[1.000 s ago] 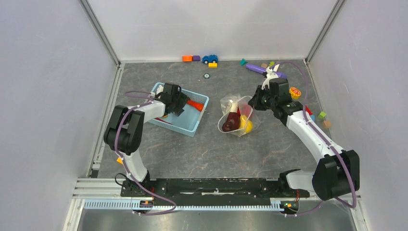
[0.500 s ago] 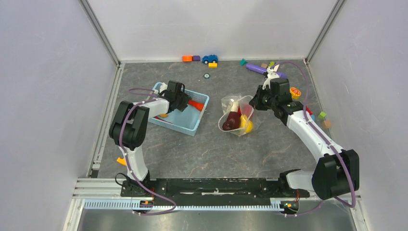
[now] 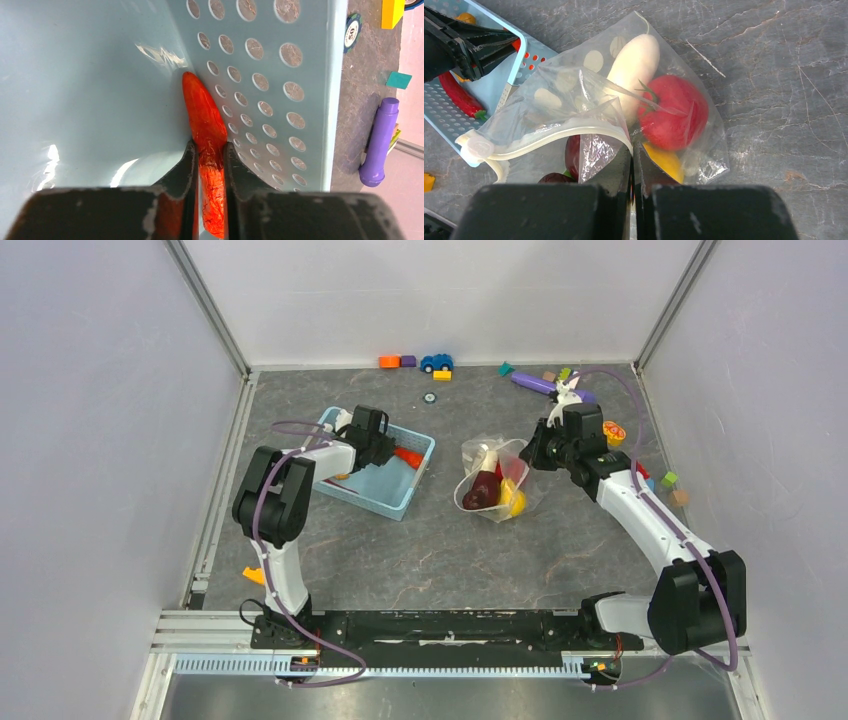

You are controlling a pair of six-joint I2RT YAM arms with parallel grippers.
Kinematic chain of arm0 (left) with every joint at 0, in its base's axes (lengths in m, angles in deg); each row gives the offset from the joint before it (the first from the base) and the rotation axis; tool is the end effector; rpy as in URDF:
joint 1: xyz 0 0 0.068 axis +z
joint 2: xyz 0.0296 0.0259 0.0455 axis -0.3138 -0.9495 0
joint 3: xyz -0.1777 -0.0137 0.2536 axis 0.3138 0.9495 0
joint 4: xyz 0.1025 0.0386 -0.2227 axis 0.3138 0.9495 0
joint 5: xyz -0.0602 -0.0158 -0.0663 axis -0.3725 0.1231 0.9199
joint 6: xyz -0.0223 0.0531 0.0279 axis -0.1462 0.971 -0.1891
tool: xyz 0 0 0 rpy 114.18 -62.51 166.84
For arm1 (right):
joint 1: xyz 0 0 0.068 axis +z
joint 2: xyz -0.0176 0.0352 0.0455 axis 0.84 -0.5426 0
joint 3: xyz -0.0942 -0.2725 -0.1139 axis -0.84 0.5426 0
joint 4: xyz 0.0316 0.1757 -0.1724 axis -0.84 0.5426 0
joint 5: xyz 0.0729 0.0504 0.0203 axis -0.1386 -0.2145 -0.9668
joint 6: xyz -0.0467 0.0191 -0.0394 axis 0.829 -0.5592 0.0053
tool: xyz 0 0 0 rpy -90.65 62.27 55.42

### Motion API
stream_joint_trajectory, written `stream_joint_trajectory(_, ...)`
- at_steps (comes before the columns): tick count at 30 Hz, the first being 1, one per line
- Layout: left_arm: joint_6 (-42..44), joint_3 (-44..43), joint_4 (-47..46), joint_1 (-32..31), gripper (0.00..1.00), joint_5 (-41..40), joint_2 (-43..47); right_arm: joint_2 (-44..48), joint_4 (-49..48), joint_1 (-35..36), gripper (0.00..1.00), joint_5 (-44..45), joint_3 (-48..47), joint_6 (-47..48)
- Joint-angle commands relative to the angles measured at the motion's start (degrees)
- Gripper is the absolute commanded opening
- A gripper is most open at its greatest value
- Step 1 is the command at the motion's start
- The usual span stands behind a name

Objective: Place the food in the zip-top bag and seal the zipper
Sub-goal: Pick up the fake vegetable from the bin.

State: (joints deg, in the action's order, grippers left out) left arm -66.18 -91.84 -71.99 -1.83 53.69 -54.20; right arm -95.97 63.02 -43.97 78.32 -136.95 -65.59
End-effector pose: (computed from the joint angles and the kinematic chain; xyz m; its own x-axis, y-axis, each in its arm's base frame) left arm 0.3933 -0.1371 0.1804 -0.4677 -0.8276 -0.3105 -0.5690 0.5507 -0.6108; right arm 0.2624 0.0707 0.3082 -0.6806 0.2364 -0.6935 -0.1079 0.9038 0.4141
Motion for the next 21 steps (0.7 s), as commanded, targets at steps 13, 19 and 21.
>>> stream_joint_trajectory(13,-0.3,7.08,1.58,-0.45,0.02,-6.72,10.02,2.38,-2.1,-0.91,0.03,0.07,1.92,0.9)
stream_joint_trajectory(19,0.57,10.14,0.21,-0.39,0.02,-8.58,15.91,3.33,-2.11,-1.13,0.03,0.13,2.32,1.08)
stream_joint_trajectory(21,1.48,11.18,-0.17,-0.44,0.02,-10.04,18.22,3.63,-2.02,-1.22,0.03,-0.09,2.11,1.2)
